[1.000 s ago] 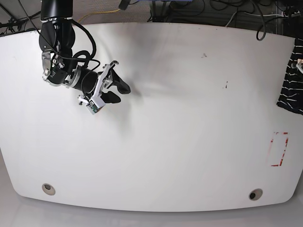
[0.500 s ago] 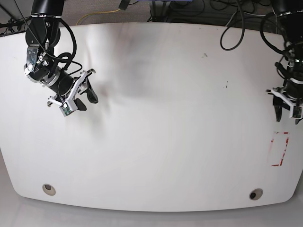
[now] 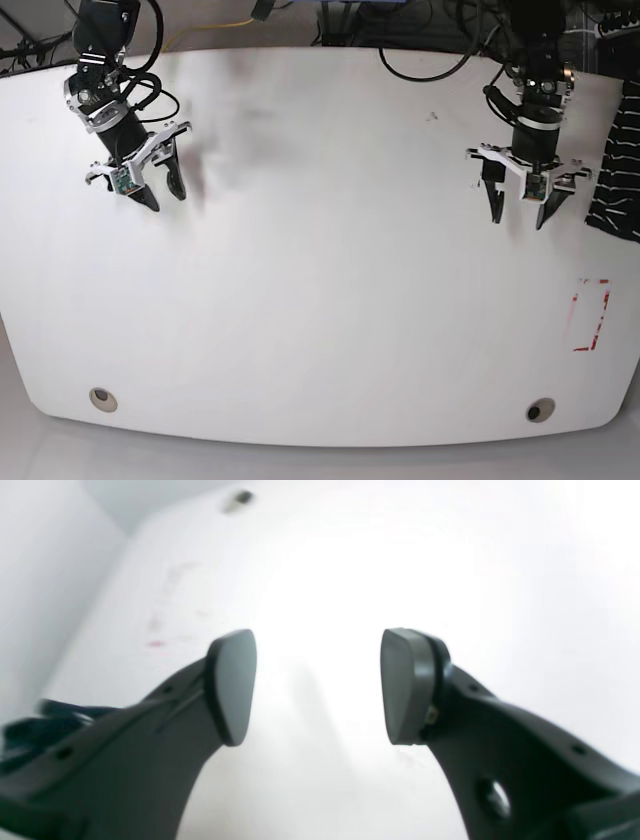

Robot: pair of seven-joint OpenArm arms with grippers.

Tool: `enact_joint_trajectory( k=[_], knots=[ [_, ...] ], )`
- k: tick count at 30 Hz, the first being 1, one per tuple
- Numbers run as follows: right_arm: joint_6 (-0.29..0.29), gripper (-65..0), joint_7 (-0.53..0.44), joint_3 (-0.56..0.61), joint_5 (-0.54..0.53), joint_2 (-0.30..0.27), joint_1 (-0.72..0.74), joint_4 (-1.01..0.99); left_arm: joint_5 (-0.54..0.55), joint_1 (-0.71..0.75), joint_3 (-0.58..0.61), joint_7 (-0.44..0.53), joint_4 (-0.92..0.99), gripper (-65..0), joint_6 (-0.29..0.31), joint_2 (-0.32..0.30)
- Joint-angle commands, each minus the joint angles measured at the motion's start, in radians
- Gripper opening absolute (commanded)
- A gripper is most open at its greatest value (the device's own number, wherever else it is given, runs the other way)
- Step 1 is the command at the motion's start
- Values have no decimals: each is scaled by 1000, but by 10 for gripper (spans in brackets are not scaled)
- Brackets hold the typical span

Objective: Fold the T-shirt properly

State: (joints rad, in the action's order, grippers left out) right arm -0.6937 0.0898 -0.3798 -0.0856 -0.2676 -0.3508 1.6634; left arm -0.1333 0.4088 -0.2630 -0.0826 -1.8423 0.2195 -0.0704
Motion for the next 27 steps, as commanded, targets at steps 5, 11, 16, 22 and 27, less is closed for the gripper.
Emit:
enact_joint_trajectory(
  k=[5,11,16,22,27],
  knots=[
    [-4,-388,-78,-77,-41,57,-133,19,5,187,57,27,-116,-401,-10,71],
    [-4,-388,-80,-97,-131,90,-302,70,5,414,93,33,-144,-404,-12,125],
    [-4,-388,-80,-97,-190,98,-452,108,8,594,97,103,-142,-406,-12,154],
    [-4,-388,-80,-97,-253,139,-626,169,8,752,97,185,-129,-406,-12,166],
    [-4,-388,-80,-91,-220,176,-724,139,10,787,97,186,-33,-406,-12,165]
  ],
)
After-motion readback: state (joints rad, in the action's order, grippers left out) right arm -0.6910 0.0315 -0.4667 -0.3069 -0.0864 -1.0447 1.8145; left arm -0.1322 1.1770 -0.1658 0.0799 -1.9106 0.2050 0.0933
